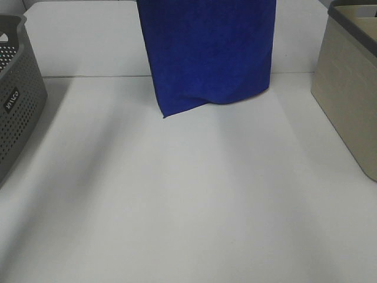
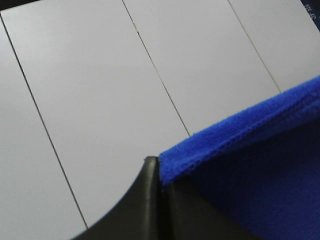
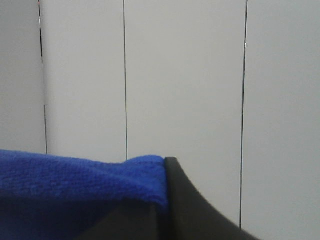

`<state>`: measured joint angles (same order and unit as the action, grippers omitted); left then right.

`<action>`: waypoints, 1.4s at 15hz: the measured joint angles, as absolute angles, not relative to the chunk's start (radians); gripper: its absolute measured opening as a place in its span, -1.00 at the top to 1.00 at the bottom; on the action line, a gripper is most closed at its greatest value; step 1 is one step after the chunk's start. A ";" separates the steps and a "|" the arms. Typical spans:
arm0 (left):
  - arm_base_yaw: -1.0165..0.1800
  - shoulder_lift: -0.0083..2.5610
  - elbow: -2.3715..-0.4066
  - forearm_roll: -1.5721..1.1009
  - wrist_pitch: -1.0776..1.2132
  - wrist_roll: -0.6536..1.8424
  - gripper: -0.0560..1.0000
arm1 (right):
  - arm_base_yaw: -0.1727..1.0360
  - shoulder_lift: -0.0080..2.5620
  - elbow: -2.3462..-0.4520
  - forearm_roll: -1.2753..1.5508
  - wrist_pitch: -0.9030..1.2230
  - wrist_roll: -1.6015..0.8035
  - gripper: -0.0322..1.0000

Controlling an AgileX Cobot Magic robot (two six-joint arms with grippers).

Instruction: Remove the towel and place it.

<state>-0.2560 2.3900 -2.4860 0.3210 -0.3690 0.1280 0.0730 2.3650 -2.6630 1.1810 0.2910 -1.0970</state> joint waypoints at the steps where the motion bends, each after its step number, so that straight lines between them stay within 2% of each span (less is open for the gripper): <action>1: -0.248 2.412 -2.486 0.321 -0.394 0.181 0.89 | 0.083 2.379 -2.664 1.309 0.265 -1.219 0.90; 3: -0.244 2.429 -2.502 0.321 -0.410 0.274 0.89 | 0.096 2.410 -2.664 1.581 0.266 -1.471 0.90; 5: -0.242 2.428 -2.590 0.320 -0.404 0.329 0.89 | 0.103 2.431 -2.664 1.722 0.306 -1.719 0.90; 17: -0.217 2.440 -2.604 0.337 -0.312 0.338 0.89 | 0.106 2.440 -2.664 1.727 0.331 -1.746 0.90; 21: -0.191 2.536 -2.604 0.343 -0.349 0.338 0.89 | 0.106 2.490 -2.663 1.728 0.314 -1.747 0.90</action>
<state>-0.1910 2.5360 -2.6040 0.3430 -0.3490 0.3380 0.1060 2.4900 -2.6630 1.7280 0.3140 -1.7470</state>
